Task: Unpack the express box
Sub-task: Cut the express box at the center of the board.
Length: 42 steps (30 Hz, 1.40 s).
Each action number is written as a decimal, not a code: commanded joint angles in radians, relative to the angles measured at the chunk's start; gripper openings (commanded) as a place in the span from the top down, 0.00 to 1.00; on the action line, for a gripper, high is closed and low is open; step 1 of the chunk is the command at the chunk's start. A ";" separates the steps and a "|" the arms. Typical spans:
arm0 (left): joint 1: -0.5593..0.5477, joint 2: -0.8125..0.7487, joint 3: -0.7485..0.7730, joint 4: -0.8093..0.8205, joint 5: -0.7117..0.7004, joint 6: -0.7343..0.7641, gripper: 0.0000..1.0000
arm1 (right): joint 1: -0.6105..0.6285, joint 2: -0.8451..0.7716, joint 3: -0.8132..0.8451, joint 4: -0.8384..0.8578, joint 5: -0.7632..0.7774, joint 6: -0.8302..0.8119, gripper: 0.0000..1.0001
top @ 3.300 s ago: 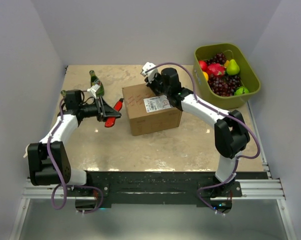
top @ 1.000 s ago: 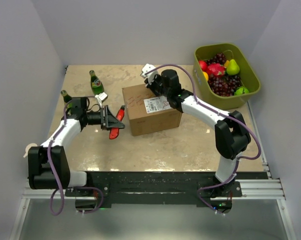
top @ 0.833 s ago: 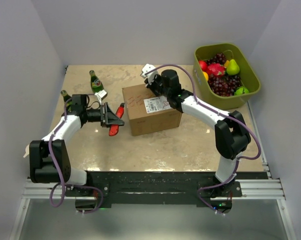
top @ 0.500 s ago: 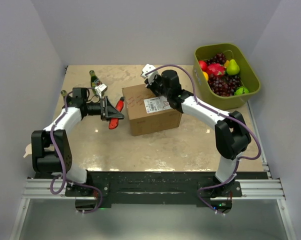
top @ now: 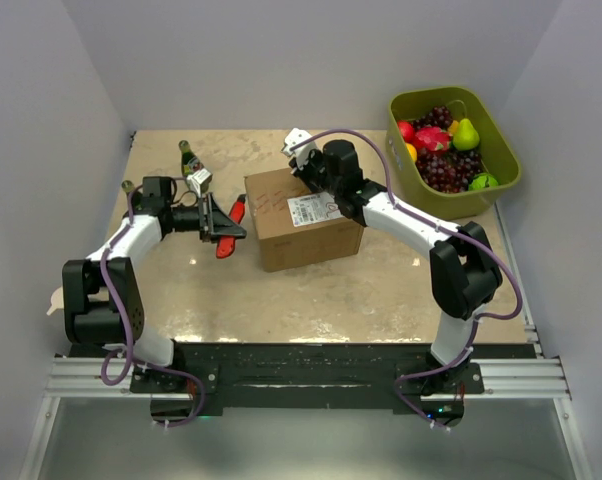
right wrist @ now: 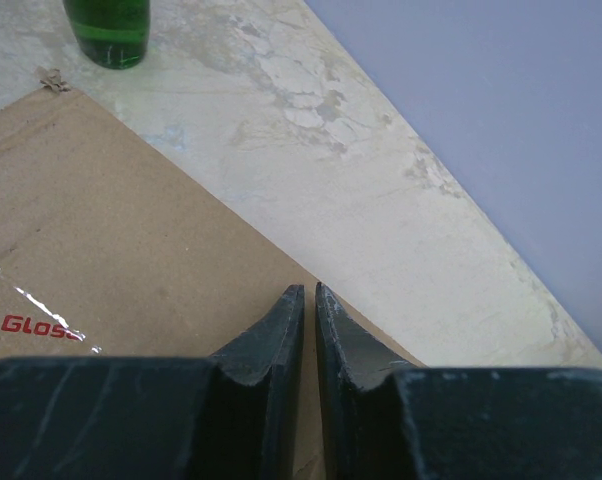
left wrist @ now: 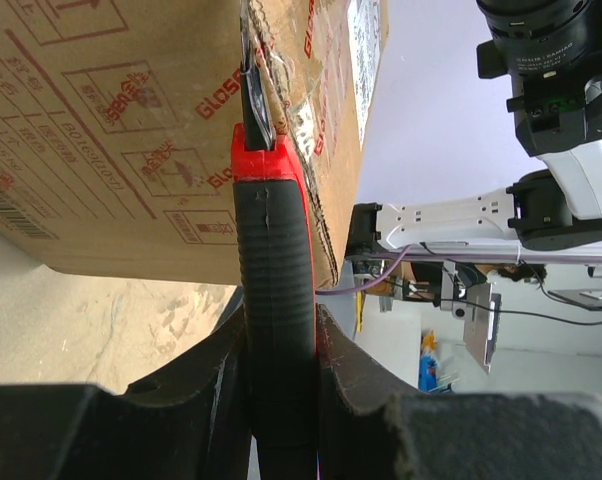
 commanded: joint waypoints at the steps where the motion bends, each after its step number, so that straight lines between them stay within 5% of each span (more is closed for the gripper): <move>1: 0.006 0.008 0.019 0.018 0.048 0.000 1.00 | 0.026 0.048 -0.044 -0.192 -0.056 0.017 0.83; 28: -0.057 0.014 -0.017 0.011 0.091 -0.018 1.00 | 0.025 0.034 -0.067 -0.189 -0.050 0.006 0.83; 42: -0.137 -0.009 -0.110 0.174 0.174 -0.167 1.00 | 0.026 0.037 -0.061 -0.189 -0.048 0.003 0.83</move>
